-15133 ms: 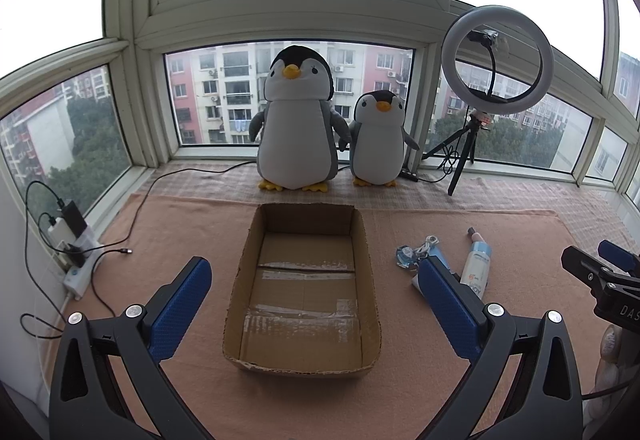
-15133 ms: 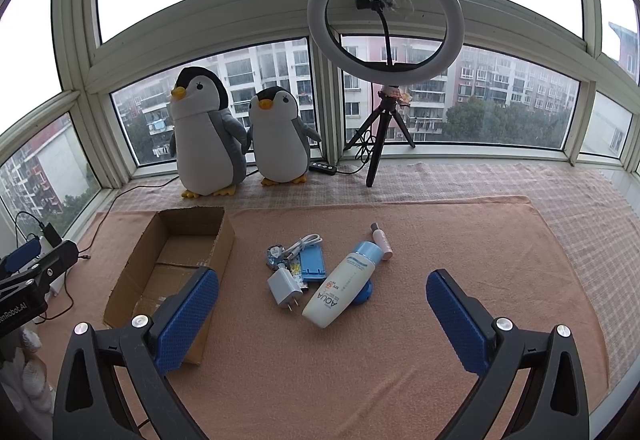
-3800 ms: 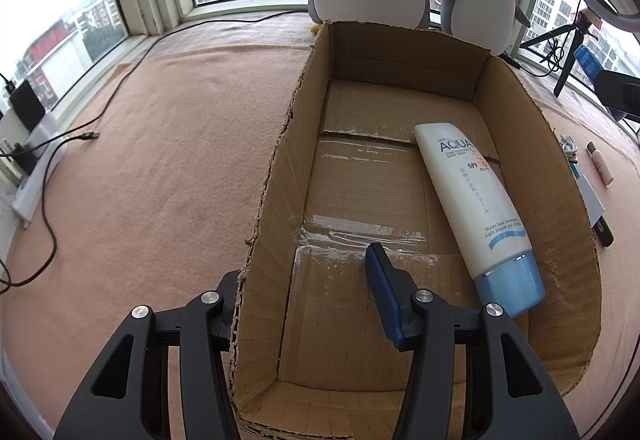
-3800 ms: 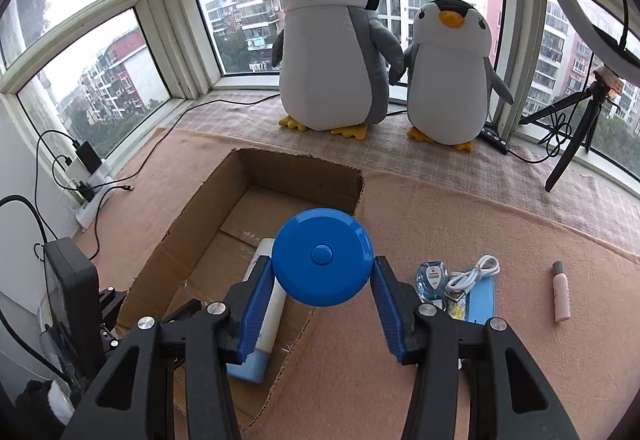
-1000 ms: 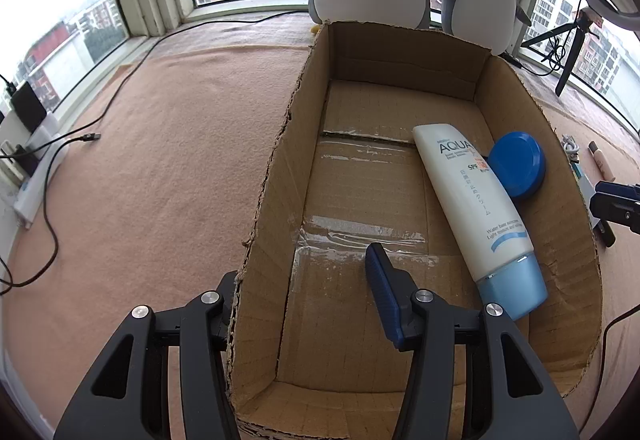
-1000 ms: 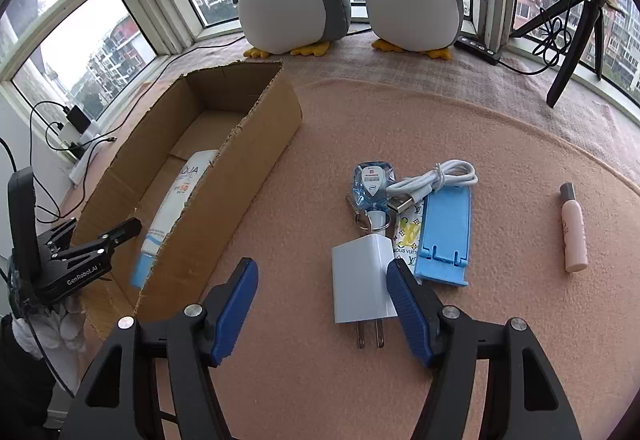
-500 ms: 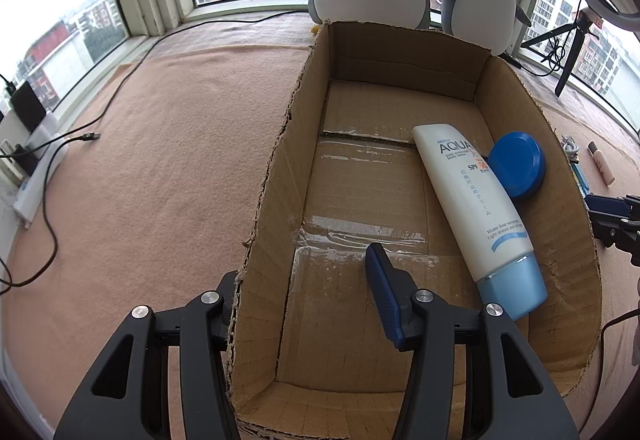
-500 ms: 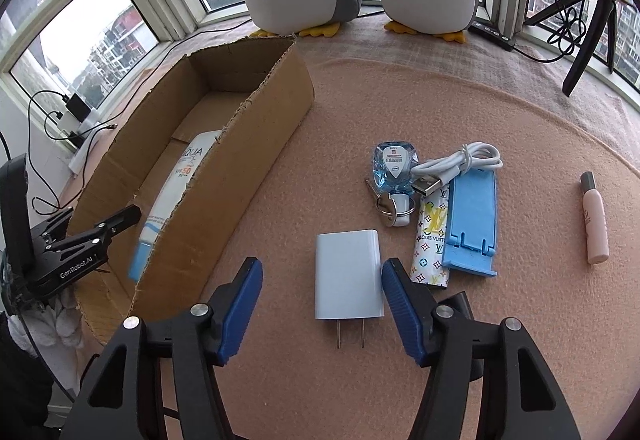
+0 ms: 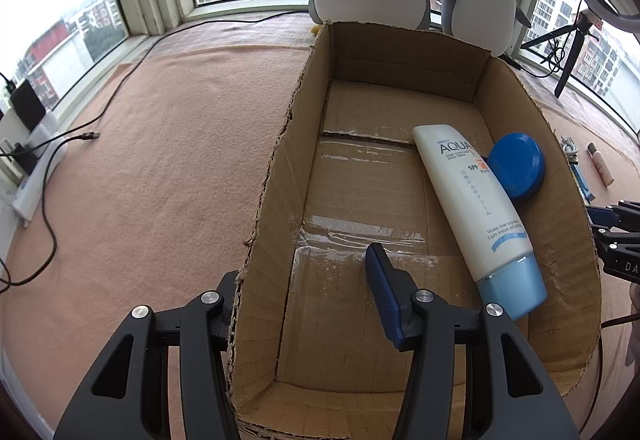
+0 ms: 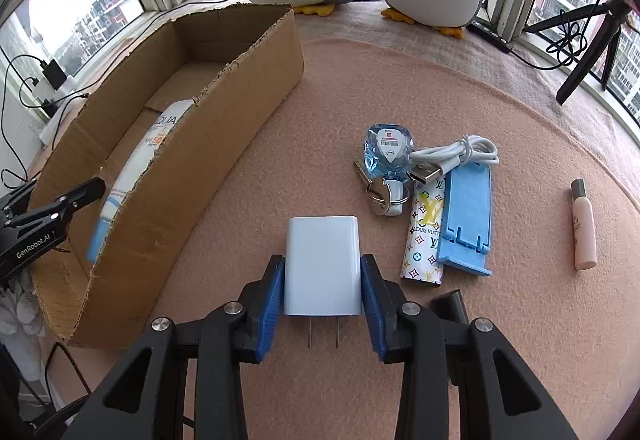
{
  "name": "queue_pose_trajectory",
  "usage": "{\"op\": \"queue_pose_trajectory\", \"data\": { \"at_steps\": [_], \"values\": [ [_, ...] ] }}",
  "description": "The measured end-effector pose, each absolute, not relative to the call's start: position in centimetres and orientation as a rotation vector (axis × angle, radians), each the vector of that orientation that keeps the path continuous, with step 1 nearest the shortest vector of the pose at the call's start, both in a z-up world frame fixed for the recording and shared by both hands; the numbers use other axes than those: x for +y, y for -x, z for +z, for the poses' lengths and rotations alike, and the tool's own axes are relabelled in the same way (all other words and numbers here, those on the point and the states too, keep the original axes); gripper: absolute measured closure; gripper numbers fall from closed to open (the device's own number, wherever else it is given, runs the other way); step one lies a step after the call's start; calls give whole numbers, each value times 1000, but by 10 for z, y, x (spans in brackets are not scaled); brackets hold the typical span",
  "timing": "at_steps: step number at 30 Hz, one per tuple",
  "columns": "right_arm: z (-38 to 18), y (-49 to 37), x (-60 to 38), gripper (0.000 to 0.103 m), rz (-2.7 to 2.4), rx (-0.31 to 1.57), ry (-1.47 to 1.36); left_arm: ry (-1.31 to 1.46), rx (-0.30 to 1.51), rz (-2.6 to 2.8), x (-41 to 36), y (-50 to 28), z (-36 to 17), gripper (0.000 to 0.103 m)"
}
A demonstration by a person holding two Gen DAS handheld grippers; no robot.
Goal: Organize rigid objects
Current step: 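Close the right tool on the white charger plug and lift, then carry the charger plug into the box and open the right tool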
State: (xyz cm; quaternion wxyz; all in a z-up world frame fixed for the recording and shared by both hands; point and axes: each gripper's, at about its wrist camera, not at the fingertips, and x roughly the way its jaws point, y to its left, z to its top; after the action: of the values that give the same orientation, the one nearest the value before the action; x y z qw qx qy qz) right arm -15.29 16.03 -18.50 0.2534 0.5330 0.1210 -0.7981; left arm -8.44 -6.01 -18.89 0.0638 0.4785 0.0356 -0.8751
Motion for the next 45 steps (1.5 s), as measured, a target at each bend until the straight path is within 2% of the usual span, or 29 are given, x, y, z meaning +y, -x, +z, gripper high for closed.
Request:
{"op": "queue_pose_trajectory", "data": {
  "at_steps": [6, 12, 21, 29, 38, 45],
  "values": [
    [-185, 148, 161, 71, -2183, 333, -1445, -1445, 110, -2643, -60, 84, -189, 51],
    [-175, 140, 168, 71, -2201, 248, -1437, -1447, 114, -2644, -59, 84, -189, 51],
    [-124, 133, 162, 71, -2239, 106, -1319, -1446, 120, -2645, -59, 85, -189, 51],
    [-86, 134, 120, 71, -2209, 80, -1192, -1445, 131, -2650, -59, 85, -189, 51],
    [-87, 149, 61, 71, -2130, 63, -1169, -1445, 143, -2657, -62, 84, -190, 51],
    [-102, 159, 25, 71, -2096, 129, -1186, -1441, 160, -2658, -62, 84, -190, 51]
  ]
}}
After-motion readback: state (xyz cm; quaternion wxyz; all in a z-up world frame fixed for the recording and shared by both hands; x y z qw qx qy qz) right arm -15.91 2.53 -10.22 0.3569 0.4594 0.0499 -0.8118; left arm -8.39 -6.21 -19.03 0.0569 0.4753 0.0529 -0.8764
